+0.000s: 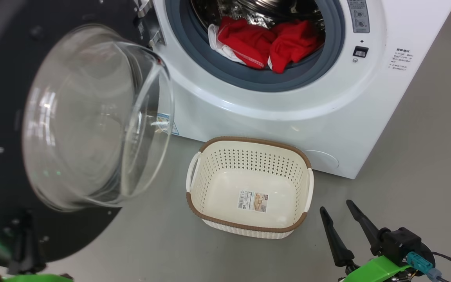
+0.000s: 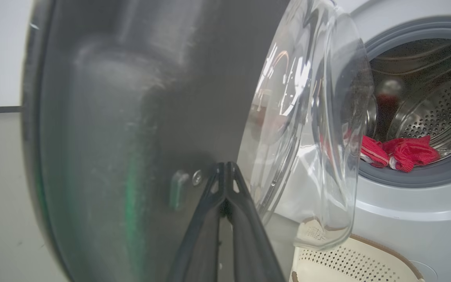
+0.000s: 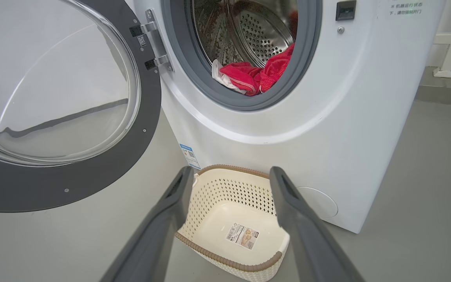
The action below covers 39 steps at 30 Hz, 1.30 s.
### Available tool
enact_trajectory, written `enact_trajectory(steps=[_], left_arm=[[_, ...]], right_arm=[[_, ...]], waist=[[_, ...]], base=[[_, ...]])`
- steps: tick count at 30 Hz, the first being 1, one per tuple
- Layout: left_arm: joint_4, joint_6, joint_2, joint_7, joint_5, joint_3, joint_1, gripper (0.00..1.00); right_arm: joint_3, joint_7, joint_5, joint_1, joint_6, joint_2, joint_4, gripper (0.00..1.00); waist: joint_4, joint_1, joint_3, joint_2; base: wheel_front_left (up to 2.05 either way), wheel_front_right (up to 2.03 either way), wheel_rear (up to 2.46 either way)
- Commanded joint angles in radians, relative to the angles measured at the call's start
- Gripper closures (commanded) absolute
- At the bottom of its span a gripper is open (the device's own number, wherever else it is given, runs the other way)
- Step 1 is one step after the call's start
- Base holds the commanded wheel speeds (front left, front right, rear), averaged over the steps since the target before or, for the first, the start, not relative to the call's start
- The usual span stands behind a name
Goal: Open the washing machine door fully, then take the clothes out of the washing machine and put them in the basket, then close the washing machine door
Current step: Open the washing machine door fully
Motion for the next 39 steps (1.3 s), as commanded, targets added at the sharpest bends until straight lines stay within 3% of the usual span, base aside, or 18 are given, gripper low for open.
enact_trajectory(steps=[1, 9, 22, 30, 39], left_arm=[[-0.01, -0.001, 0.033, -0.006, 0.007, 0.078, -0.05, 1.0], [0.076, -0.027, 0.058, -0.006, 0.036, 0.225, -0.15, 1.0], [0.215, -0.045, 0.116, -0.006, 0.094, 0.328, -0.256, 1.0], [0.265, -0.049, 0.132, -0.006, 0.107, 0.335, -0.281, 1.0], [0.191, -0.049, 0.107, -0.006, 0.073, 0.254, -0.191, 1.0]], right_arm=[[0.017, -0.009, -0.011, -0.038, 0.003, 0.001, -0.029, 0.0], [0.015, -0.009, -0.016, -0.042, 0.003, 0.001, -0.03, 0.0], [0.013, -0.009, -0.029, -0.052, 0.003, 0.001, -0.033, 0.0], [0.011, -0.009, -0.032, -0.057, 0.003, 0.001, -0.032, 0.0], [0.015, -0.009, -0.017, -0.051, 0.003, 0.001, -0.032, 0.0]], waist=[[-0.002, 0.0, 0.005, 0.0], [-0.012, 0.0, 0.025, 0.0], [-0.029, 0.0, 0.044, 0.0], [-0.032, 0.0, 0.043, 0.0], [-0.037, 0.0, 0.006, 0.0]], base=[[0.0, 0.0, 0.0], [0.0, 0.0, 0.0], [0.0, 0.0, 0.0], [0.0, 0.0, 0.0], [0.0, 0.0, 0.0]])
